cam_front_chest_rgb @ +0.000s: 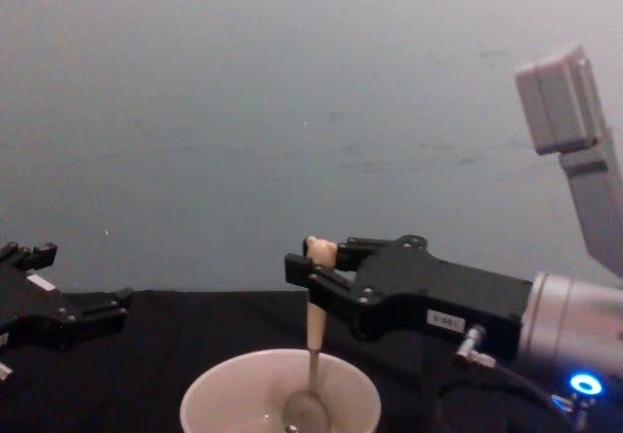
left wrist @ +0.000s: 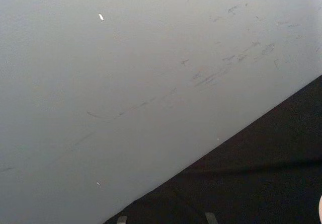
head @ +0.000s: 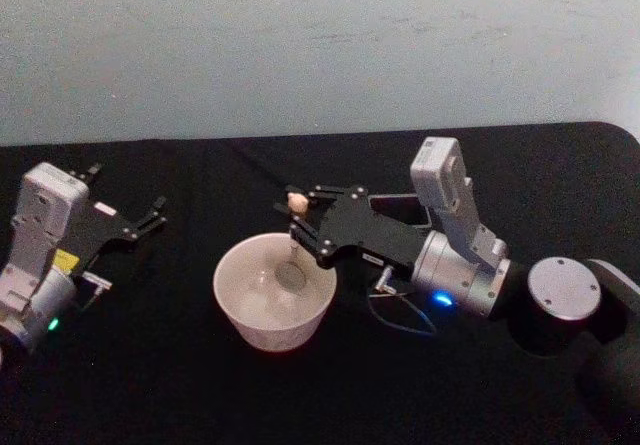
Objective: Pick up the stirring spoon with one hand, stir inside the cup, then place it back in its original position.
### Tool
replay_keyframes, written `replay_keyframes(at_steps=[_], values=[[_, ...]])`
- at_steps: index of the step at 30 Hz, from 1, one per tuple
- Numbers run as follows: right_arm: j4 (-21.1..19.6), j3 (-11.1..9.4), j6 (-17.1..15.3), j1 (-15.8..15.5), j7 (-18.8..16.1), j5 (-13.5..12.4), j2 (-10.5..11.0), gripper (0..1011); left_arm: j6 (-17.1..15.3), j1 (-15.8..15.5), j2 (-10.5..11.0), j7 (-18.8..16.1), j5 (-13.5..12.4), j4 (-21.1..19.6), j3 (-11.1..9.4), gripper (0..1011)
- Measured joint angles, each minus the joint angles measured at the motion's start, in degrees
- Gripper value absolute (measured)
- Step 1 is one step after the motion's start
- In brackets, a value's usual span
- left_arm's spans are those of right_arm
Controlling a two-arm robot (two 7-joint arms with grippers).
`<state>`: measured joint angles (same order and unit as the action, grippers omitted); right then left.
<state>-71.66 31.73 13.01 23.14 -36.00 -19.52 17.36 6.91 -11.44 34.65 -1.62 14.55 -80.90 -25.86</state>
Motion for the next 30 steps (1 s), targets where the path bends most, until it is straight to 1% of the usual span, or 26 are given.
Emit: replay_keyframes(at_steps=[6,8,13,17,21,25,30], values=[[-1.7,-0.4,-0.2,-1.4,-0.2,0.0,1.5,212,0.0,0.0,0.0,0.0,0.0,0.0,0.0,1001],[-3.0,-0.6,-0.4,-2.2,-0.5,-0.2,2.1,212,0.0,0.0,0.0,0.0,0.0,0.0,0.0,1001],[-6.3,-0.6,-0.9,-4.1,-1.8,-1.6,3.6,212,0.0,0.0,0.0,0.0,0.0,0.0,0.0,1001],[-8.0,-0.1,-1.2,-4.9,-2.8,-2.5,4.1,213,0.0,0.0,0.0,0.0,0.0,0.0,0.0,1001],[-8.7,0.9,-1.4,-5.1,-3.7,-3.0,4.1,213,0.0,0.0,0.0,0.0,0.0,0.0,0.0,1001],[-8.1,1.8,-1.4,-4.6,-3.9,-2.9,3.5,213,0.0,0.0,0.0,0.0,0.0,0.0,0.0,1001],[-5.2,2.8,-1.2,-3.0,-2.7,-1.9,1.3,213,0.0,0.0,0.0,0.0,0.0,0.0,0.0,1001]])
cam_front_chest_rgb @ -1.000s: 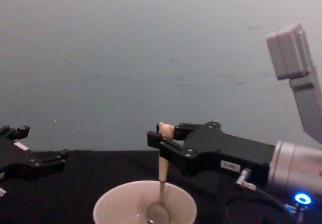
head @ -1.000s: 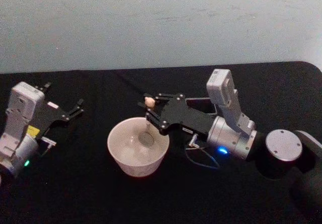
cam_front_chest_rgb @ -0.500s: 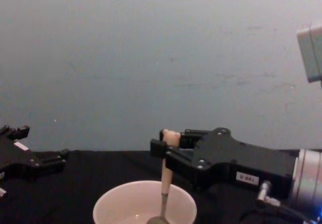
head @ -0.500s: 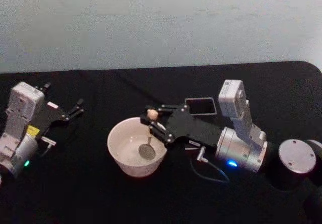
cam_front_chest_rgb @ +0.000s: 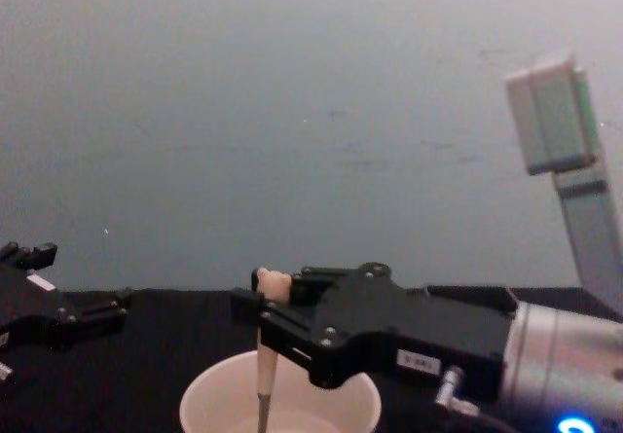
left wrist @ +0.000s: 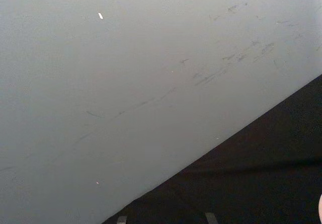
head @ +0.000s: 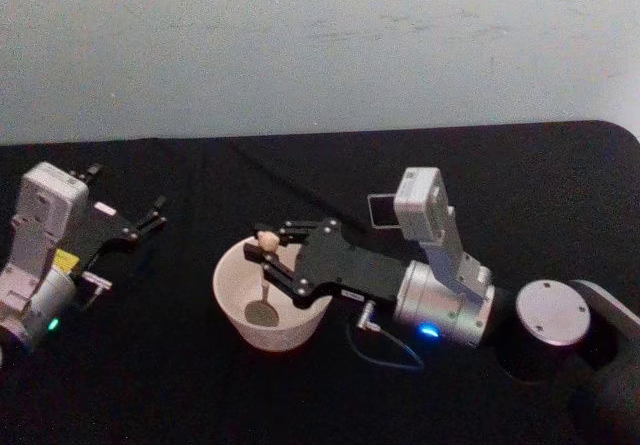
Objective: Pick up the stirring spoon with one hand, stir inside the cup, then place it back in its original position.
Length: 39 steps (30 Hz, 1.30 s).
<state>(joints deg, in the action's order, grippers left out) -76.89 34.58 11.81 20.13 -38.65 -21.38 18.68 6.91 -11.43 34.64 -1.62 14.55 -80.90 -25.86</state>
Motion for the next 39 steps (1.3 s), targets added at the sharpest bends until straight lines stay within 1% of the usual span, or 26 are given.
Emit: replay_keyframes(at_steps=[5,7,11,14,21,27,32,39], values=[[2.9,0.1,0.5,1.7,1.5,0.8,-2.0,213,0.0,0.0,0.0,0.0,0.0,0.0,0.0,1002],[4.6,-0.4,0.8,2.7,2.4,1.2,-3.0,213,0.0,0.0,0.0,0.0,0.0,0.0,0.0,1001],[6.2,-1.1,1.1,3.6,3.1,1.5,-3.6,213,0.0,0.0,0.0,0.0,0.0,0.0,0.0,1001],[6.8,-1.4,1.1,3.9,3.4,1.7,-3.7,212,0.0,0.0,0.0,0.0,0.0,0.0,0.0,1001],[7.3,-2.2,1.1,4.0,3.6,2.0,-3.5,212,0.0,0.0,0.0,0.0,0.0,0.0,0.0,1001],[6.8,-2.7,1.0,3.6,3.5,2.0,-3.1,212,0.0,0.0,0.0,0.0,0.0,0.0,0.0,1001],[6.0,-3.1,0.9,3.0,3.4,2.0,-2.3,212,0.0,0.0,0.0,0.0,0.0,0.0,0.0,1001],[3.3,-3.7,0.6,1.3,2.4,1.4,-0.3,212,0.0,0.0,0.0,0.0,0.0,0.0,0.0,1001]])
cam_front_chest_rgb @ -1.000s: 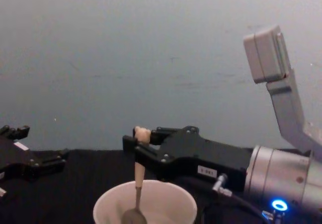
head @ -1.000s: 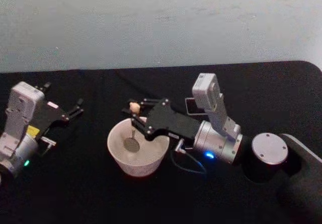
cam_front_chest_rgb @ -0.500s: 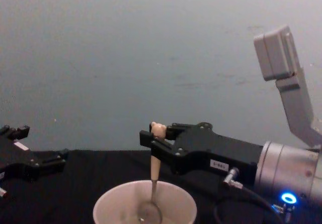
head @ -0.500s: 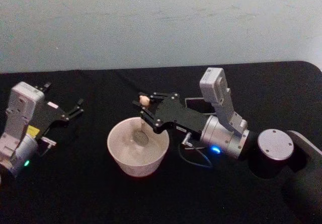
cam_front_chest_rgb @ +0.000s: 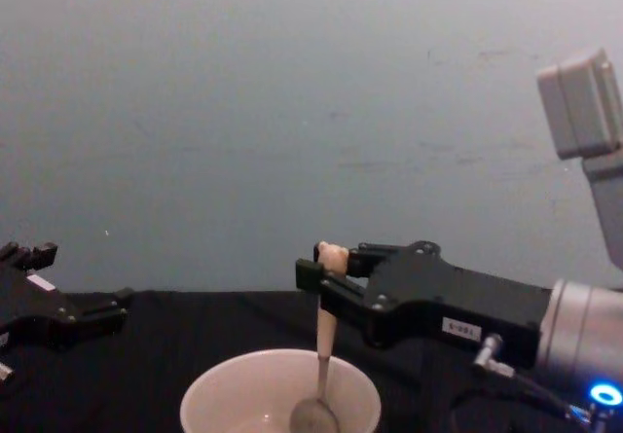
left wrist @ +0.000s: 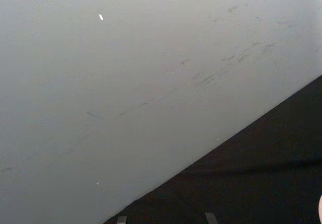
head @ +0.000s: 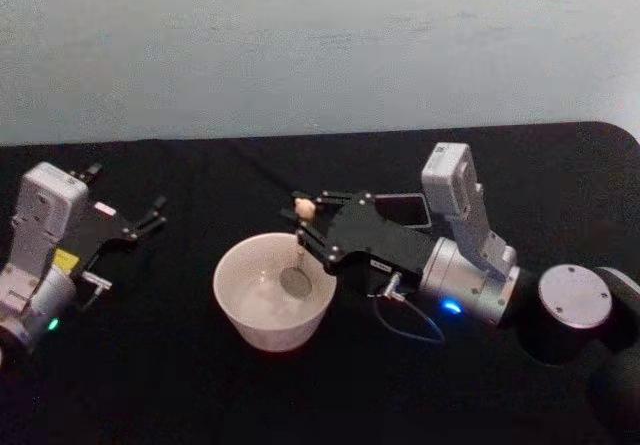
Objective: Pick up the stirring spoon with one hand, stir inside the cup, then place it back in its original position.
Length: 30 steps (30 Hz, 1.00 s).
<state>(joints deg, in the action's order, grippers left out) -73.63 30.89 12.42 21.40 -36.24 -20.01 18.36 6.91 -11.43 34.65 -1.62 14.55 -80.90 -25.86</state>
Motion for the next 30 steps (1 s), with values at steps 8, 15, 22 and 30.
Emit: replay_keyframes(at_steps=[8,15,22,30], values=[[-3.5,0.3,-0.6,-2.1,-1.7,-1.1,2.1,213,0.0,0.0,0.0,0.0,0.0,0.0,0.0,1001],[-5.3,1.7,-1.1,-2.8,-3.2,-2.2,2.5,212,0.0,0.0,0.0,0.0,0.0,0.0,0.0,1001],[-4.1,3.1,-1.2,-1.9,-3.3,-2.3,1.1,213,0.0,0.0,0.0,0.0,0.0,0.0,0.0,1001],[0.4,3.1,-0.6,0.8,-1.0,-1.5,-2.0,213,0.0,0.0,0.0,0.0,0.0,0.0,0.0,1001]])
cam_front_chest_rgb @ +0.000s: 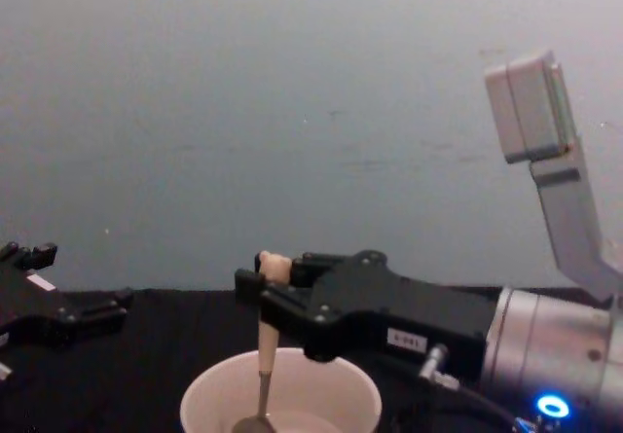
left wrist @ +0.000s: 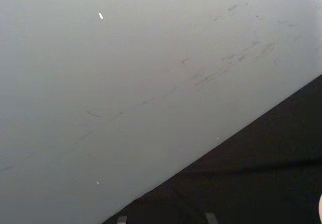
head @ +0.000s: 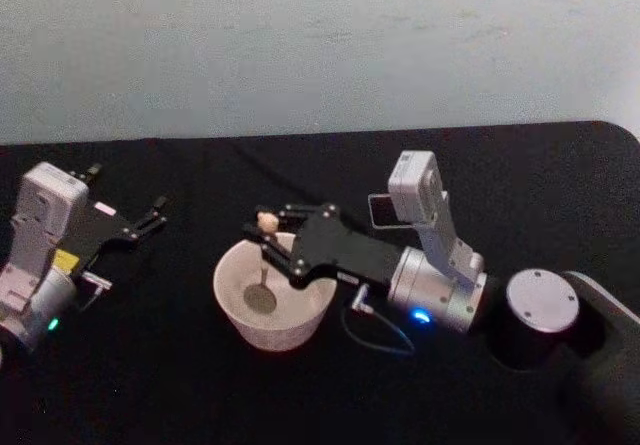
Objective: Pick up the stirring spoon with one hand, stir inside the cup, then place it back in its original position.
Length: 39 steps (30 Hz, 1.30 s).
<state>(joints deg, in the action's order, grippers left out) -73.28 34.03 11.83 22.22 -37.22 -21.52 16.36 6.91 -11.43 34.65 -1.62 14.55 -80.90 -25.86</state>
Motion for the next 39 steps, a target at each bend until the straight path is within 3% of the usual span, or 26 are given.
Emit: replay_keyframes(at_steps=[11,24,39], values=[[3.0,-1.5,0.6,1.7,1.5,0.8,-1.0,213,0.0,0.0,0.0,0.0,0.0,0.0,0.0,1001],[2.5,-2.2,0.5,1.1,1.7,1.3,-0.4,213,0.0,0.0,0.0,0.0,0.0,0.0,0.0,1001],[-3.2,-3.2,-0.2,-3.0,0.6,0.7,3.6,212,0.0,0.0,0.0,0.0,0.0,0.0,0.0,1001]])
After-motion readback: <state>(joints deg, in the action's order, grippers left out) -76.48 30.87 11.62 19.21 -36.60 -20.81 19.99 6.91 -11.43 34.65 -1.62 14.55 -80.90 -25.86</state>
